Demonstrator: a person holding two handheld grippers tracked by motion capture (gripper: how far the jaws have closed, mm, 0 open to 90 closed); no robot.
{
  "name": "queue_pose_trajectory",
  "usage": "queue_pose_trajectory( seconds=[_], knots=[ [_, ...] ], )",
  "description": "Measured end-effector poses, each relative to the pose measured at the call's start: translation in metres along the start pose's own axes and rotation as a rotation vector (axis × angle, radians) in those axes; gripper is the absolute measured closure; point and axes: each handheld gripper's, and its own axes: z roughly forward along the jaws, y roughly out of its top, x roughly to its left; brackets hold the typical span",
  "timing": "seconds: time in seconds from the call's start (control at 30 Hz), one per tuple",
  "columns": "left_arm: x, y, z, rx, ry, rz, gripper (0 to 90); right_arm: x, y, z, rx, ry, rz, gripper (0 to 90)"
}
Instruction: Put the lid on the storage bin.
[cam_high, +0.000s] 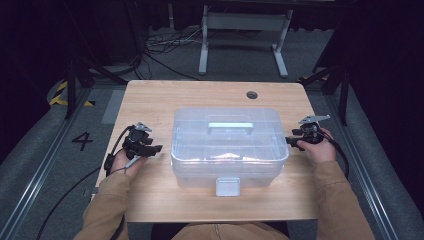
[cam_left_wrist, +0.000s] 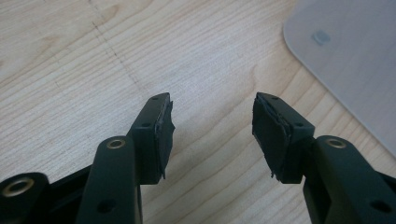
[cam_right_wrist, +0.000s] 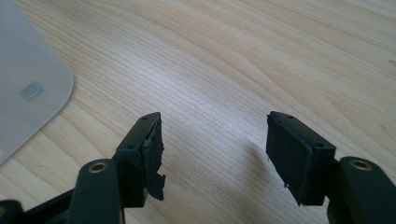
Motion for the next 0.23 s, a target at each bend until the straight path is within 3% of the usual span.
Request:
queue_pose_trajectory(
  seconds=[0.13, 0.23],
  knots=[
    [0.0005, 0.001, 0.0001, 0.01, -0.011, 0.007, 47.6, 0.0011, -0.0012, 0.0034, 0.036, 0.022, 0.003, 37.0],
    [0.0019, 0.0003, 0.0017, 0.018, -0.03, -0.022, 46.8, 0.0023, -0.0018, 0.004, 0.046, 0.027, 0.004, 36.6]
  ],
)
